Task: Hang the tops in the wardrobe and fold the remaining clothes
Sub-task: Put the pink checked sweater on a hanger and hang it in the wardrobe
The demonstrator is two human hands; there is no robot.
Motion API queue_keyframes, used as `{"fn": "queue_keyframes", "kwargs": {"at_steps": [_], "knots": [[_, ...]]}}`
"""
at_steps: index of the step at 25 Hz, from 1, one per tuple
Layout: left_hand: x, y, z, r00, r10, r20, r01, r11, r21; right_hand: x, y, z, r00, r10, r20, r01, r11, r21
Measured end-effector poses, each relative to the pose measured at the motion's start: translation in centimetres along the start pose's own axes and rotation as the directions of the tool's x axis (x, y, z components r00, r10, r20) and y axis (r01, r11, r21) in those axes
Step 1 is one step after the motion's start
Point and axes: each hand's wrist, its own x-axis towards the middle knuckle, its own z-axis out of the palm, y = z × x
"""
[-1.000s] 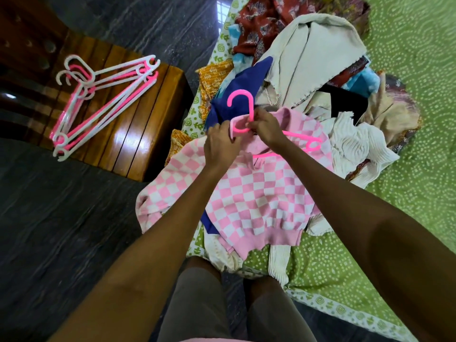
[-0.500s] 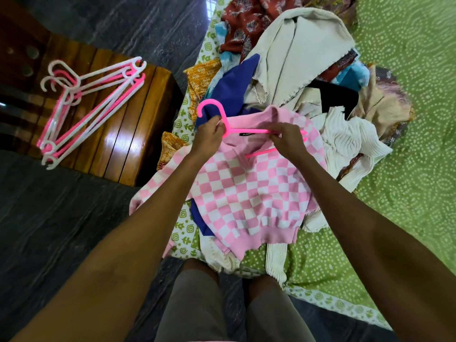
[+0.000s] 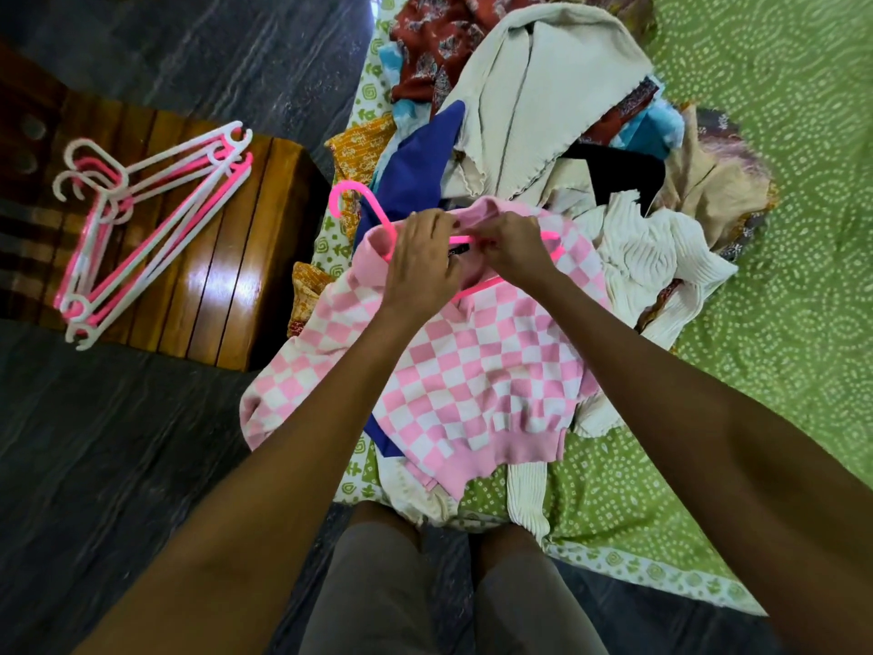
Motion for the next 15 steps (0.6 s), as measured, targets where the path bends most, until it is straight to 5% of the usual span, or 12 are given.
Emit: {"fn": "queue_keyframes", "kwargs": {"at_steps": [4,8,11,15], "knots": [[3.6,-0.9,1.0,0.923,-0.102,0.372,0.077,0.994,0.082,-0.5,1.1,-1.1,0.978,-0.029,0.209,0.078,0.97,-0.23],[3.1,-2.8,0.8,0.93,0.015,0.368,-0.038,0.998,0.057,-0.5,2.6,-2.8,0.973,0.002,0.232,0.097,0.905,-0.414],[2.7,-3.2,0.7,0.945,0.041,0.325,-0.078,0.992,0.101,0.5,4.0,-4.7,0.97,0.174,0.171,-0.179,0.984,0.016],[3.0,-3.4,0.6,0.957,0.018,0.291,-0.055,0.991,0.119,0.6,4.9,-4.2,0.873,0.486,-0.038,-0.422,0.792,0.441]]}}
